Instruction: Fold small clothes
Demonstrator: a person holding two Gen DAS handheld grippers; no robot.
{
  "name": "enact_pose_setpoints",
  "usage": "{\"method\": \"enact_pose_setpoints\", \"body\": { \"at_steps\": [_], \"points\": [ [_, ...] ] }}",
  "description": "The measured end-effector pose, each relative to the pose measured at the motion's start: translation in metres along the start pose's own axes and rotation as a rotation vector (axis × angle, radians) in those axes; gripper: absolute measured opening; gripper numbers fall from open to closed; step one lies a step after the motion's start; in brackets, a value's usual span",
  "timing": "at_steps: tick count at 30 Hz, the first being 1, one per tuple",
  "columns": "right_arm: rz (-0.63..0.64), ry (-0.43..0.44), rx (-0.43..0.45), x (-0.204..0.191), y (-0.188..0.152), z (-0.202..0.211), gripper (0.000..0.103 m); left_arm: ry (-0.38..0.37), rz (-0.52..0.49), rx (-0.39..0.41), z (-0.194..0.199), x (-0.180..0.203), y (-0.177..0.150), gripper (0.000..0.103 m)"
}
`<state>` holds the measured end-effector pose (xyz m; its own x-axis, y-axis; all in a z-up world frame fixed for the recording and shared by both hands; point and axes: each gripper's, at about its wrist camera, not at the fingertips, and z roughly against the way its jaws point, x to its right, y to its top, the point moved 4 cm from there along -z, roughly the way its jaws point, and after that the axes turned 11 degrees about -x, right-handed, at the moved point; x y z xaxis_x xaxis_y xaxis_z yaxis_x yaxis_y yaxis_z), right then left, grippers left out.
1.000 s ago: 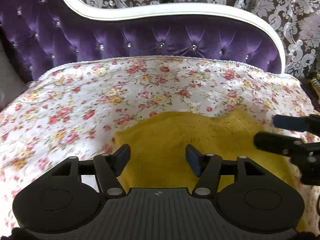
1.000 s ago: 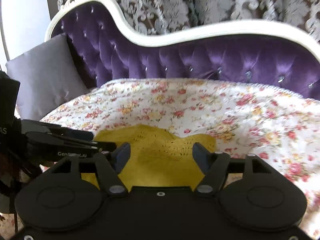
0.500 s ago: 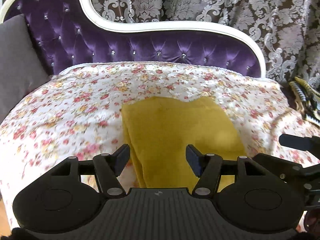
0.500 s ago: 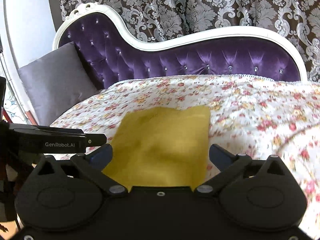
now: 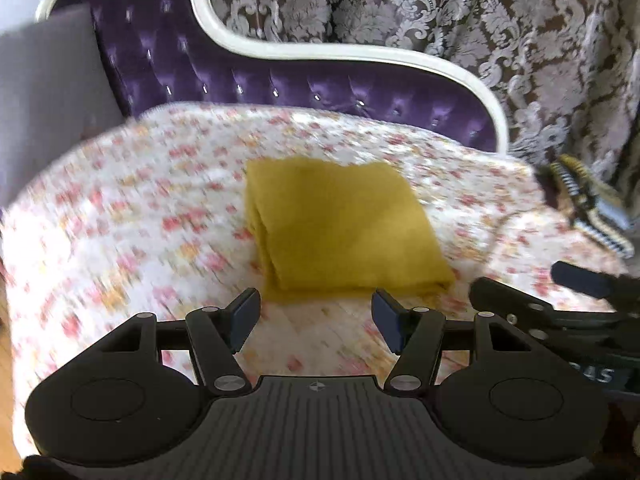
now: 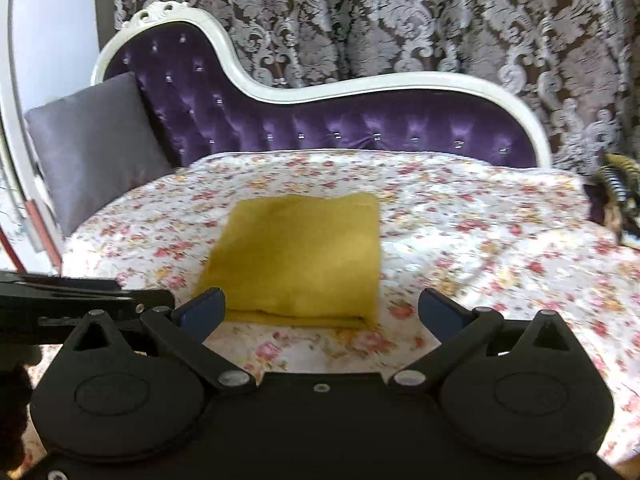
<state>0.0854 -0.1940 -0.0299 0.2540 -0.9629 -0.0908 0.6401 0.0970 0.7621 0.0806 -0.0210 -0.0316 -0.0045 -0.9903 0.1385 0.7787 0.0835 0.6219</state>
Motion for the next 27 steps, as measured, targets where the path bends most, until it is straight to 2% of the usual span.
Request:
{"method": "enact_pose_setpoints", "body": {
  "at_steps": [2,5,10,15,27],
  "points": [
    [-0.013,-0.03,0.01,0.0,-0.004,0.005,0.102,0.0,0.008,-0.009,0.001,0.0,-0.007,0.059],
    [-0.04,-0.048,0.016,0.002,-0.011,0.008,0.102,0.056,-0.033,0.012,0.003,0.001,-0.015,0.059],
    [-0.085,-0.015,0.006,0.003,-0.018,0.008,0.102,0.117,-0.067,0.013,0.004,0.005,-0.027,0.06],
    [-0.101,0.014,-0.001,0.0,-0.024,0.007,0.102,0.13,-0.066,-0.012,0.001,0.006,-0.034,0.06],
    [-0.077,0.016,-0.014,-0.007,-0.027,0.005,0.102,0.137,-0.054,-0.049,-0.005,0.003,-0.039,0.06]
  ]
}}
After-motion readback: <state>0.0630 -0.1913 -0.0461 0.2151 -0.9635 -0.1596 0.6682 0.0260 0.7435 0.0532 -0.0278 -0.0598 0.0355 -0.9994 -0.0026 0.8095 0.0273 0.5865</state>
